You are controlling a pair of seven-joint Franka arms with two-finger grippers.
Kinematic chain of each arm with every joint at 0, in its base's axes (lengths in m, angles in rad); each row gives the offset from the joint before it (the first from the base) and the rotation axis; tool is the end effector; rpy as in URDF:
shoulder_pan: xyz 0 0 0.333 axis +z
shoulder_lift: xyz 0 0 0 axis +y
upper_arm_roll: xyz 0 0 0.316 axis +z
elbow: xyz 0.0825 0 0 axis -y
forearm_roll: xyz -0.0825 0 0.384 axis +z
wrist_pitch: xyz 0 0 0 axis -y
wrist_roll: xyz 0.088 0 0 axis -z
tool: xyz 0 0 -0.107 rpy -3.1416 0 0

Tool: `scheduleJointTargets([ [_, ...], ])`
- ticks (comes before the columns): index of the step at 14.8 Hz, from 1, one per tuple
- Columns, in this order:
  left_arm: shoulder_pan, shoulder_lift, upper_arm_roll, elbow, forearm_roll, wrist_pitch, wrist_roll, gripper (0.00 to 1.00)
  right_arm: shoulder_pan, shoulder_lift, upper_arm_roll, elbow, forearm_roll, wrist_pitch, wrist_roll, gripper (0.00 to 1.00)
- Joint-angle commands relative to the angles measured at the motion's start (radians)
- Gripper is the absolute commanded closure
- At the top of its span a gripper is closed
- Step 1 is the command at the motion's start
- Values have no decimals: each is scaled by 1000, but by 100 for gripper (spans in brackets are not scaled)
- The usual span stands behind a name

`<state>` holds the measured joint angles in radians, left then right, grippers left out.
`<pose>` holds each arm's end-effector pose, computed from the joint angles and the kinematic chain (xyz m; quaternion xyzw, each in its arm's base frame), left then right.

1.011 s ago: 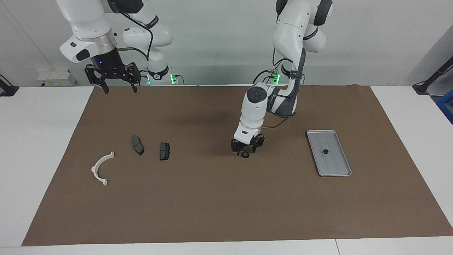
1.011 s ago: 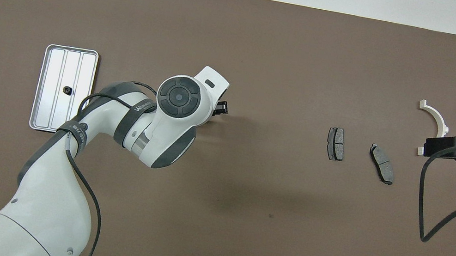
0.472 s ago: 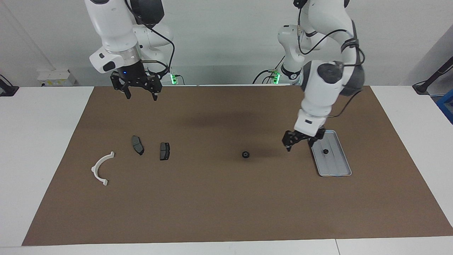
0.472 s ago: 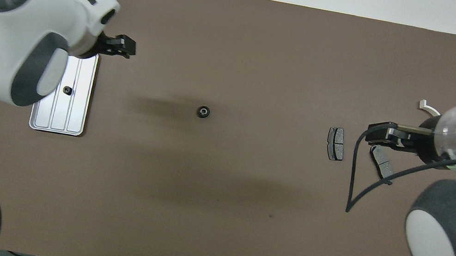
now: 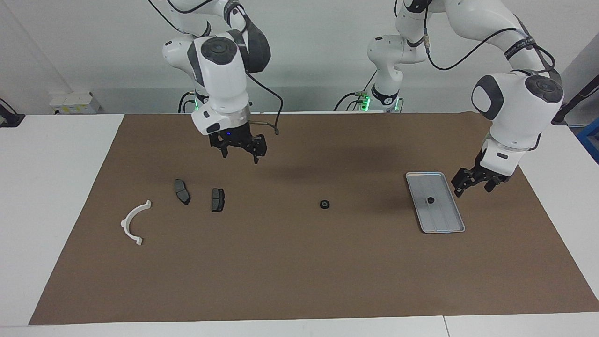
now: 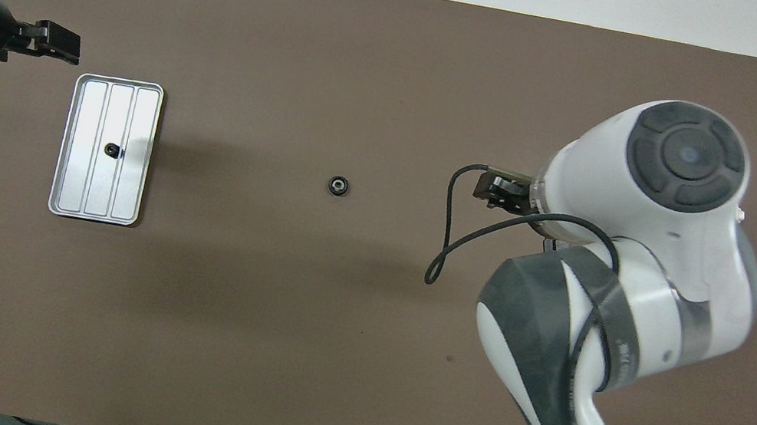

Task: Place bearing gear from tray to pile

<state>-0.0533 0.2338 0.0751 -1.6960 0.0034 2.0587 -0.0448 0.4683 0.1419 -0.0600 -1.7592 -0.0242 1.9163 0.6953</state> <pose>0.6428 0.0105 0.4692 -0.9974 -0.0309 -0.0648 0.0094 0.5562 0.2405 0.4822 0.9902 -0.1387 0.0148 0.0093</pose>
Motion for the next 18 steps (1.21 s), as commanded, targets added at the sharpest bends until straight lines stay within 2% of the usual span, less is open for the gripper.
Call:
scheduleJointTargets([
  [1,-3,13,-15,-91,-35,110,-3,0,39,80,-6,30,23,68,94,0],
  [3,-5,13,-15,-174,-80,193,-6,0,75,134,-6,69,64,96,131,0],
  [7,-7,-5,-15,-306,-83,279,-1,0,119,258,-6,138,61,153,190,0],
  [9,-7,-7,-15,-353,-83,336,0,0,185,362,-6,243,53,136,254,0],
  [11,-7,-11,-15,-418,-83,402,6,0,199,445,-6,328,50,129,322,0],
  [15,-23,-42,-15,-490,-83,406,2,0,239,579,-6,484,47,121,359,0],
  [18,-28,-48,-15,-501,-83,393,-4,0,245,674,-11,610,46,96,374,0],
])
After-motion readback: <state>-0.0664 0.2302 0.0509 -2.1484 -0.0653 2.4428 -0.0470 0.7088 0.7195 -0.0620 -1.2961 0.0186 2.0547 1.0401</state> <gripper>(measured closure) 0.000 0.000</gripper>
